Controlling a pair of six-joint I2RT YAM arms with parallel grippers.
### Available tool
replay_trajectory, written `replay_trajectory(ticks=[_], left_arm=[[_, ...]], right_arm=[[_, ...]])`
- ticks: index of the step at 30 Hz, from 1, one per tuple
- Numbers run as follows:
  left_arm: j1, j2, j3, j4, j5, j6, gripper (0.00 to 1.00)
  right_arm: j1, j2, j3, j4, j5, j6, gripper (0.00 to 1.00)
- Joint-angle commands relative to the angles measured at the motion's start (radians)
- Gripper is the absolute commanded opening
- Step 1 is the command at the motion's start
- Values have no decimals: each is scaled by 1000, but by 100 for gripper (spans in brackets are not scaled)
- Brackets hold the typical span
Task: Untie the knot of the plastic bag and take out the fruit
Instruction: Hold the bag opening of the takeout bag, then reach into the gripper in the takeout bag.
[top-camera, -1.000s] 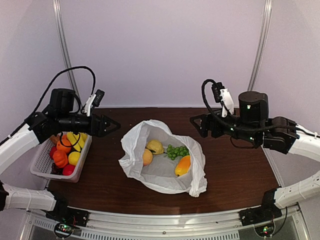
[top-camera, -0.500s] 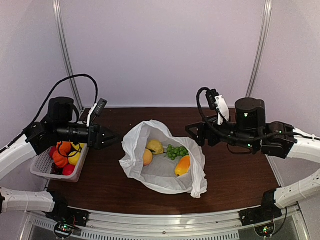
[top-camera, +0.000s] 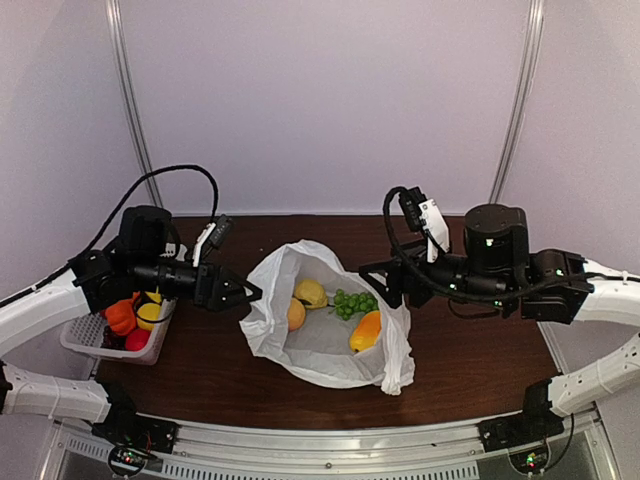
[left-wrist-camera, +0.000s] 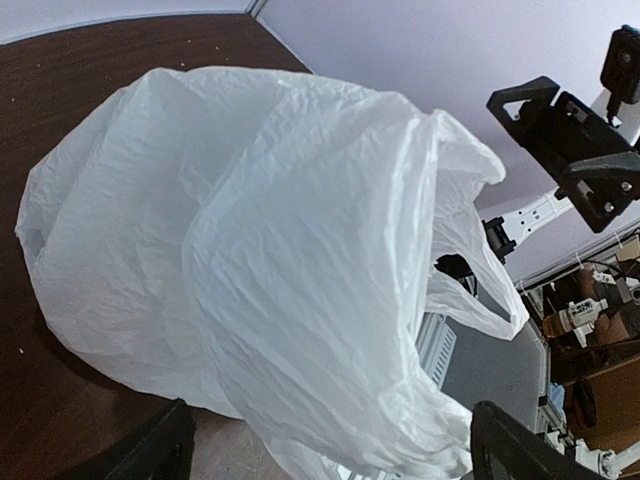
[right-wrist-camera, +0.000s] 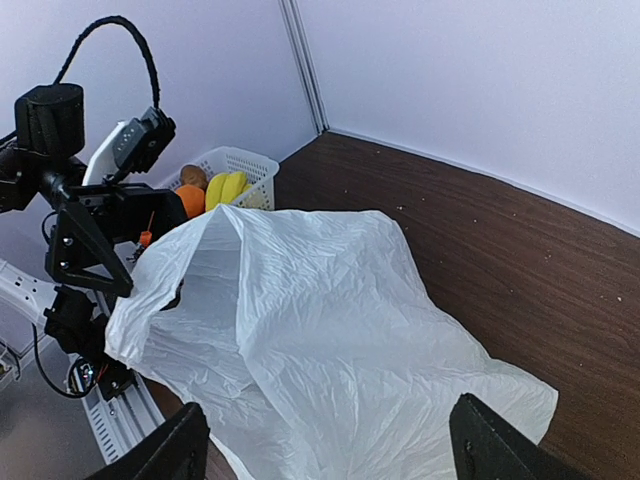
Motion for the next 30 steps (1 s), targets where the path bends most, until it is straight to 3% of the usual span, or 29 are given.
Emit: replay_trajectory(ticks=[1, 5, 10, 17, 26, 30], left_arm=[[-9, 24, -36, 88, -29, -34, 97], [-17, 40, -46, 151, -23, -56, 84], [-19, 57, -49, 172, -20, -62, 56], [-20, 51, -64, 180, -23, -68, 26], [-19, 20, -72, 190, -26, -77, 0], [-20, 8, -75, 190, -25, -79, 0]], right_arm=[[24, 5, 31, 21, -5, -19, 83], [38, 4, 40, 26, -24, -29, 83], [56, 11, 51, 26, -41, -30, 81], [105, 34, 64, 23, -44, -30, 77], [200, 135, 129, 16, -68, -31, 67], [225, 237, 180, -41, -22, -16, 63]])
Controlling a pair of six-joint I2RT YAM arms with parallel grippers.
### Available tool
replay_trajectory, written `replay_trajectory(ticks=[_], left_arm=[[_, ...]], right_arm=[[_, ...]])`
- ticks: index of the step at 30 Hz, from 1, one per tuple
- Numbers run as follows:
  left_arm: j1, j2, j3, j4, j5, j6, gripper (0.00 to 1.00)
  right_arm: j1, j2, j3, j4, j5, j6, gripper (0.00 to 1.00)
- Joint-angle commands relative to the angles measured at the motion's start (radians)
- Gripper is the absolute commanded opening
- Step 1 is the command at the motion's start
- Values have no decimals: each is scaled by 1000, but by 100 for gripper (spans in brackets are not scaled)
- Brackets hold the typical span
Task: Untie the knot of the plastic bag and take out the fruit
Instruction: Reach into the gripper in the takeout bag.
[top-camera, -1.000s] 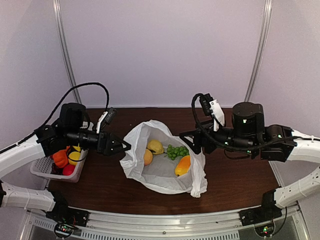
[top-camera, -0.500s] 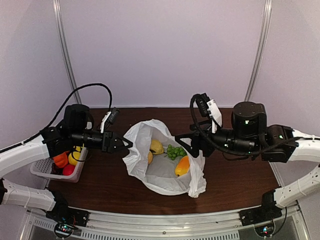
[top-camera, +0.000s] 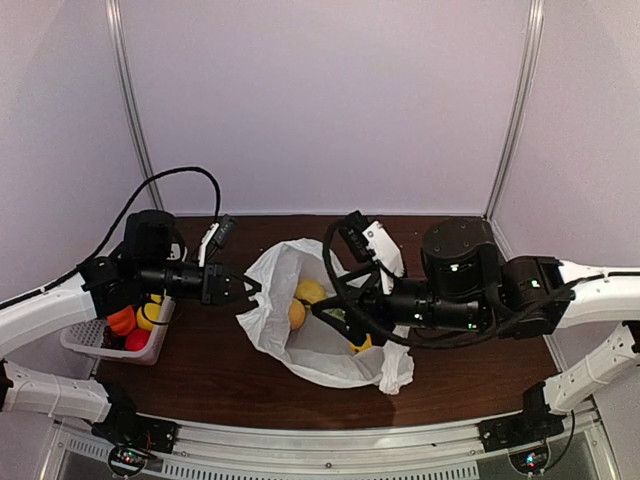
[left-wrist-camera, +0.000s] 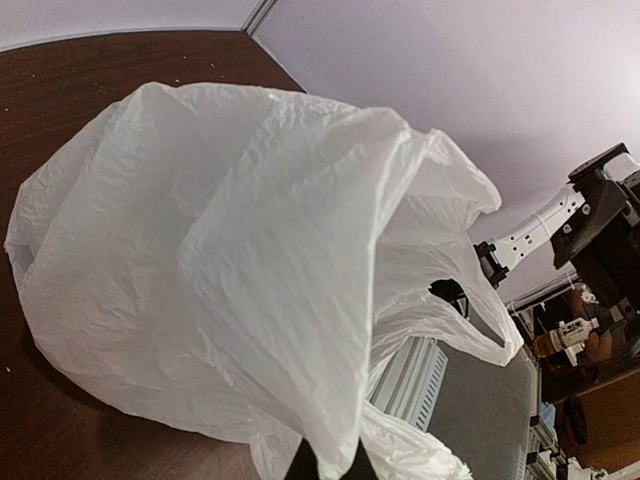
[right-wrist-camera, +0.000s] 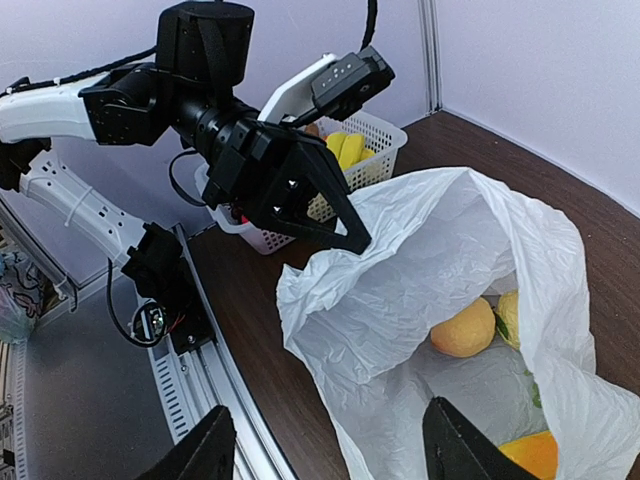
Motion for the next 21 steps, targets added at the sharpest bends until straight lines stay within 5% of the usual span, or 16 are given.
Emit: replay_trajectory(ticks=[1, 21], left_arm=[[-6, -30, -15, 43, -7, -2, 0], [-6, -53, -29, 36, -10, 2, 0]], right_arm=[[23, 120, 70, -81, 46, 22, 61], [-59, 454, 161, -387, 187, -48, 50]])
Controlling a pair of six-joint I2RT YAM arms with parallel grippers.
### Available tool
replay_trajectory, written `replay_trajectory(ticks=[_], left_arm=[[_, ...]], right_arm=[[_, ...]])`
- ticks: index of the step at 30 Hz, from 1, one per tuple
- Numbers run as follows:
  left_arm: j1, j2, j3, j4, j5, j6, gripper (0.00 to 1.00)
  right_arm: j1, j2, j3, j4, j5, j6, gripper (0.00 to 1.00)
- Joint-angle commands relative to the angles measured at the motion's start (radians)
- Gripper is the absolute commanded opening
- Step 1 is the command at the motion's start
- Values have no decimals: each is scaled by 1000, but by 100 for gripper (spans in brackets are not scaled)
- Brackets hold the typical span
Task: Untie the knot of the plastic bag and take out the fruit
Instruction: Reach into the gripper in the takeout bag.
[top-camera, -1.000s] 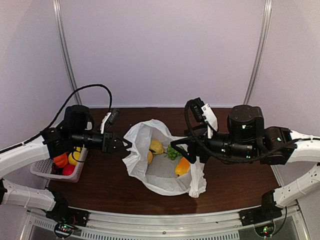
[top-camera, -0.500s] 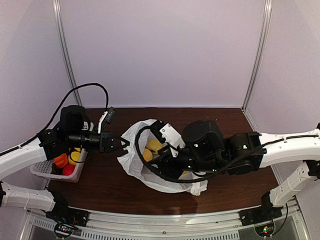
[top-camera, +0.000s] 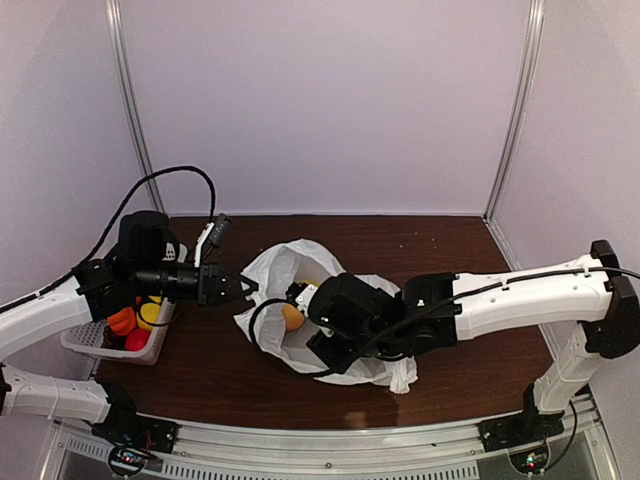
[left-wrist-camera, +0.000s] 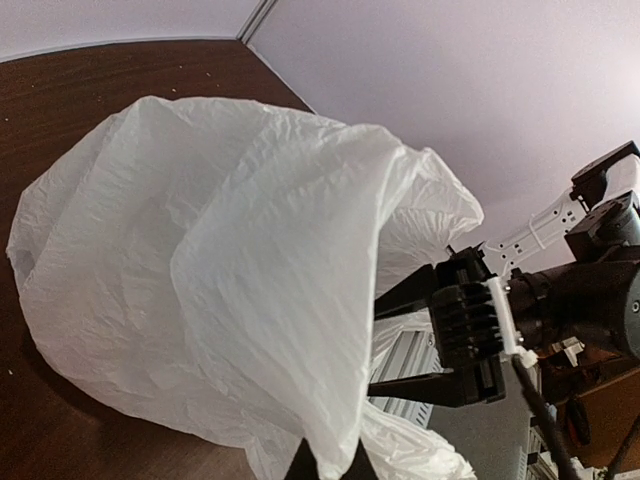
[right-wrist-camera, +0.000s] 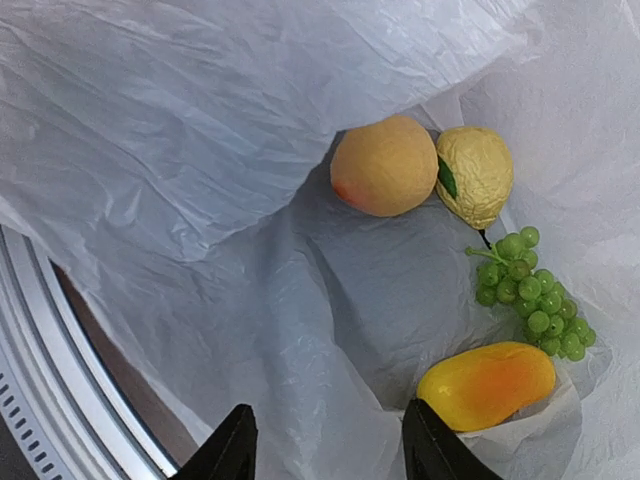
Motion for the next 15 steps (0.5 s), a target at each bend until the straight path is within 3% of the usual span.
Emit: replay_trajectory(ticks=[1, 7, 15], left_arm=[[-6, -14, -17, 29, -8, 3, 0], [-6, -14, -11, 26, -6, 3, 0], [-6, -15, -11, 24, -2, 2, 0]], right_arm=[[-47, 52, -2, -92, 52, -10, 49], [-106, 139, 36, -150, 80, 30, 50], [-143, 223, 59, -111, 147, 169, 62]])
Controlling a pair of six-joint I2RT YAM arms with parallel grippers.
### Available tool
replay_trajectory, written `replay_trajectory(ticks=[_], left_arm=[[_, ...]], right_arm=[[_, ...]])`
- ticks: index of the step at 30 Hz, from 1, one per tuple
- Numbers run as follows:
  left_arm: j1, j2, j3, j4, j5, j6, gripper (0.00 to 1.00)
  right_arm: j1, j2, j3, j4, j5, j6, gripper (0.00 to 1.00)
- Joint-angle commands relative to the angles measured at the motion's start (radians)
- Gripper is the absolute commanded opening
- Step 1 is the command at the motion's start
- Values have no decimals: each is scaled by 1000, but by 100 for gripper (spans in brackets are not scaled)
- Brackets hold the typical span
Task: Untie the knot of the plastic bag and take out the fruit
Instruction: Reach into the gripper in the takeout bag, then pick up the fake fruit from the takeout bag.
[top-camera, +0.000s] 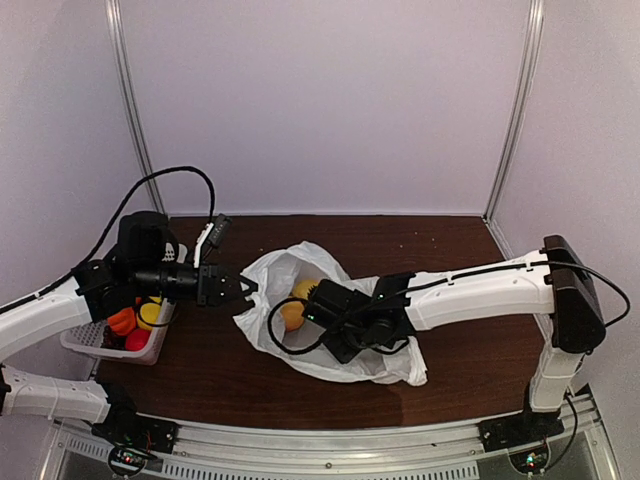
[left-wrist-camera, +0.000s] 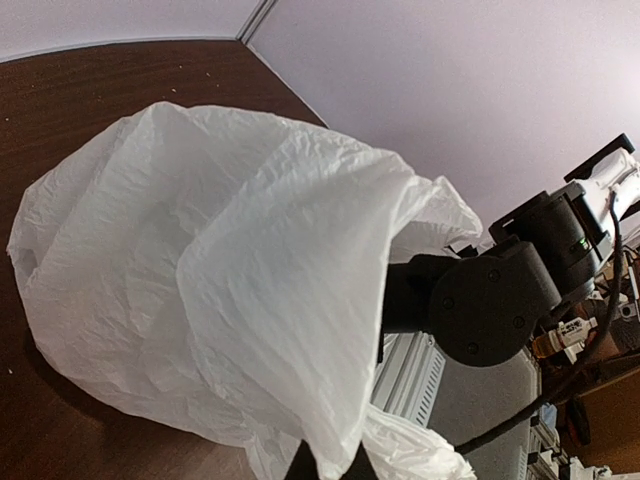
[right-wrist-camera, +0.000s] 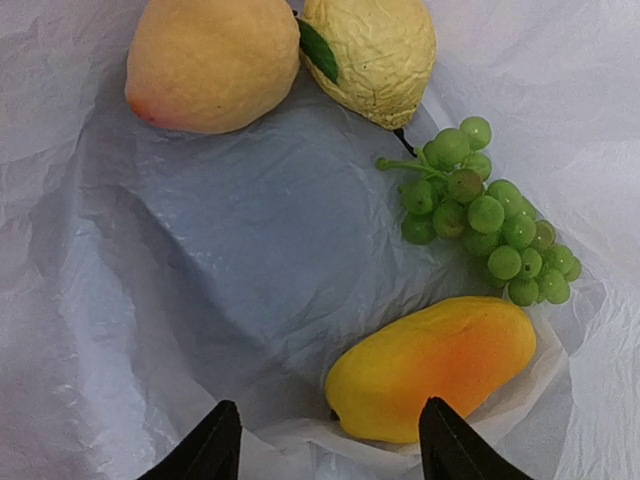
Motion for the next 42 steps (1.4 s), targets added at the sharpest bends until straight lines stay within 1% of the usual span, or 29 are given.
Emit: replay_trajectory(ticks=[1, 5, 9, 12, 15, 19, 24, 26, 30, 32, 36, 40, 42], left_arm=[[-6, -10, -7, 25, -1, 1, 0], [-6, -13, -6, 23, 1, 1, 0], [-6, -16, -9, 13, -2, 1, 0], [-6, -19, -11, 11, -4, 1, 0], [-6, -21, -12, 10, -5, 0, 0], [-6, -18, -8, 10, -7, -2, 0], [-6, -15, -8, 8, -5, -2, 0], [-6, -13, -8, 5, -5, 0, 0], [-6, -15, -11, 5, -12, 0, 0], [-6, -12, -11, 5, -9, 2, 0], [-6, -9, -10, 5, -8, 1, 0], [-6, -10, -12, 5, -9, 1, 0], [-6, -9, -12, 5, -10, 1, 0]], right_arm=[[-16, 49, 50, -8, 98, 115, 63], [-39, 79, 62, -32, 158, 199, 64], [-71, 74, 40, -32, 168, 280, 65], [-86, 75, 35, -62, 191, 330, 67], [-99, 74, 21, -69, 199, 364, 68], [-123, 83, -3, -66, 191, 405, 68], [-159, 69, -71, 37, 98, 412, 66], [-166, 72, -81, 41, 95, 423, 66], [-176, 79, -103, 71, 83, 422, 70], [-177, 86, -111, 102, 78, 407, 74], [-179, 110, -95, 123, 75, 375, 78], [-180, 141, -65, 124, 86, 354, 78], [-182, 156, -50, 120, 91, 348, 76]])
